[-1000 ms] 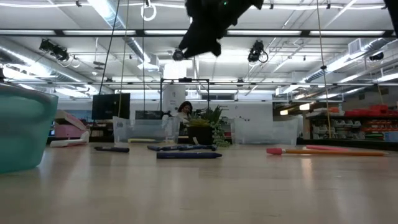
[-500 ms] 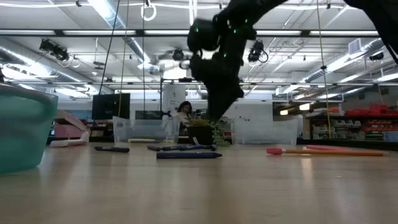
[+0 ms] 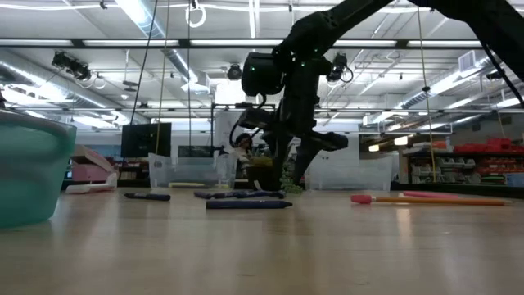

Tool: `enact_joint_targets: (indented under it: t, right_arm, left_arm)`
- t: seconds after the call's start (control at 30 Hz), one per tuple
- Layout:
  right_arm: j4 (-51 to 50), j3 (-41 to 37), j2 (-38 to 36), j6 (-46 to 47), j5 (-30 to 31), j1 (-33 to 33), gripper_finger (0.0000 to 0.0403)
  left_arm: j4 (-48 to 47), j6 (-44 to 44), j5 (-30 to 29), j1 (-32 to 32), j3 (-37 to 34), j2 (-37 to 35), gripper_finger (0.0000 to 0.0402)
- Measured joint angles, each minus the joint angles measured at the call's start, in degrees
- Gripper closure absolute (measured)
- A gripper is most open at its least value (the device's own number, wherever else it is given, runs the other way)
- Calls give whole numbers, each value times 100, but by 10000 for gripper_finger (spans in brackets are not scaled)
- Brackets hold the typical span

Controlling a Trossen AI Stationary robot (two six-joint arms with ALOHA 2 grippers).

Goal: Sort crayons/erasers/pens/pencils in bins
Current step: Put the blue crayon into the right transparent bin

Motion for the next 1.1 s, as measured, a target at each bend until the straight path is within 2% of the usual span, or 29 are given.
enact_joint_targets:
  t: [0.23, 0.47, 0.67, 0.93, 1.1]
  right_arm:
    - [204, -2, 96, 222, 153, 42, 251]
    - [247, -1, 130, 244, 630, 28, 262]
    - [325, -33, 282, 261, 512, 13, 269]
    - [162, -18, 307, -254, 616, 26, 271]
    - [67, -26, 305, -561, 672, 28, 304]
  left_arm:
    - [19, 164, 1, 309, 0, -1, 368]
    - [49, 229, 4, 355, 0, -1, 370]
    - [53, 184, 112, 297, 0, -1, 367]
    - [53, 184, 118, 204, 0, -1, 381]
    - [52, 182, 118, 202, 0, -3, 382]
